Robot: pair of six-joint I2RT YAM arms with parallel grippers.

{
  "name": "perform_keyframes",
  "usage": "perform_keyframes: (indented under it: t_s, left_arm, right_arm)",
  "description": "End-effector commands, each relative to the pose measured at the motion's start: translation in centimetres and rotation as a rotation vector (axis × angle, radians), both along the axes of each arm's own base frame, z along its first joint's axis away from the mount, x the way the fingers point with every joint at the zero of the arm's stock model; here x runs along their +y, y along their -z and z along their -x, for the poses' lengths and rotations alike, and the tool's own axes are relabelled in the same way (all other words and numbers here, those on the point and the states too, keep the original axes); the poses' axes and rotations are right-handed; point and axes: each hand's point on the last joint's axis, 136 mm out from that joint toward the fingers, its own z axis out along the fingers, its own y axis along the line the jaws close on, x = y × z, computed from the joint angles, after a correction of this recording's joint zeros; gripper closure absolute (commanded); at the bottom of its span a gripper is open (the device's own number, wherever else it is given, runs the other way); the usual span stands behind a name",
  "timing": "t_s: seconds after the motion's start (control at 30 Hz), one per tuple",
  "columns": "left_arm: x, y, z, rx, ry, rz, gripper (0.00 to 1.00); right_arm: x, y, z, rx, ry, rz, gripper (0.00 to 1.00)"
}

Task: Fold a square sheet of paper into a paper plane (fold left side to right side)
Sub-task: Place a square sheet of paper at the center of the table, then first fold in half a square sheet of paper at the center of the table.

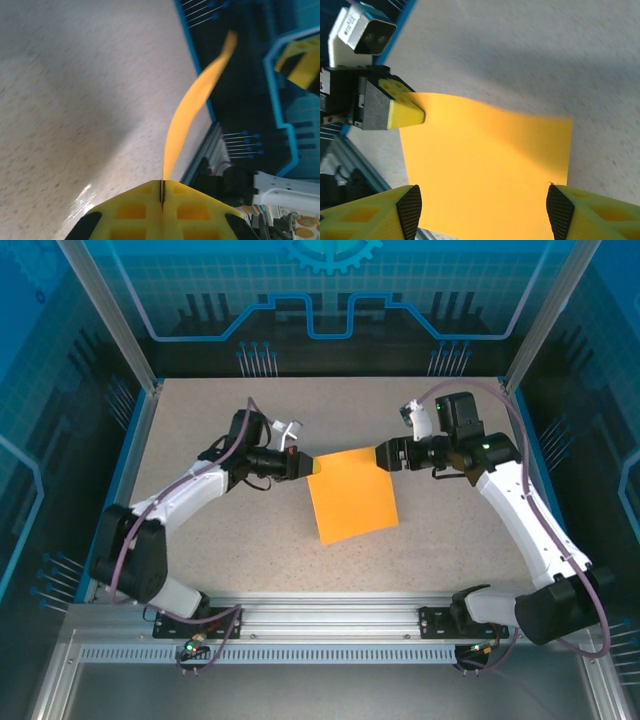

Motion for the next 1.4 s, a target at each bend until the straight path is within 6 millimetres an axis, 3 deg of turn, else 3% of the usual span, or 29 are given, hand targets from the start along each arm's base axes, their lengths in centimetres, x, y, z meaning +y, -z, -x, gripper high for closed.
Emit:
perform_keyframes:
  t_s: [0.0,0.13,0.23,0.4,0.47,0.67,0.97,1.03,1.1,1.23,1.37]
  left_arm:
    - [0.2,3.5,0.1,0.084,0.001,-0.082,0.96]
    - [0.7,7.4,-0.6,0.182,-0.011,-0.179,0.97]
    - [1.1,8.9,-0.8,0.230,-0.018,-0.236,0.97]
    - [1.6,9.2,-1.2,0.259,-0.034,-0.293,0.97]
    - [1.7,9.3,-1.4,0.277,-0.036,-0.309,0.96]
    - [1.6,9.6,-2.1,0.325,-0.056,-0.319,0.96]
    - [1.4,9.4,-2.6,0.418,-0.112,-0.302,0.92]
    - [1.1,9.3,-2.4,0.457,-0.117,-0.290,0.92]
    - [0.8,9.5,-2.2,0.497,-0.112,-0.279,0.92]
    - [0.9,9.9,-2.1,0.532,-0.122,-0.283,0.92]
    - [0.9,10.1,-1.9,0.553,-0.132,-0.284,0.92]
  right_arm:
    - [-0.9,3.8,0.0,0.050,0.039,0.072,0.31]
    - [1.4,8.0,0.6,0.114,0.031,0.023,0.36]
    - [3.3,10.6,1.0,0.144,0.013,0.026,0.36]
    - [5.0,14.6,0.6,0.178,0.016,0.028,0.36]
    - [5.5,17.1,0.9,0.222,0.022,0.036,0.36]
    - [7.3,20.5,1.1,0.306,0.003,0.056,0.36]
    - [6.3,24.8,2.6,0.437,0.047,0.152,0.36]
    - [6.2,24.8,2.8,0.438,0.038,0.155,0.36]
    - [6.6,23.4,2.2,0.388,0.025,0.131,0.36]
    - [7.7,18.6,0.8,0.261,-0.015,0.069,0.31]
    - [9.2,15.1,1.2,0.192,-0.051,0.050,0.25]
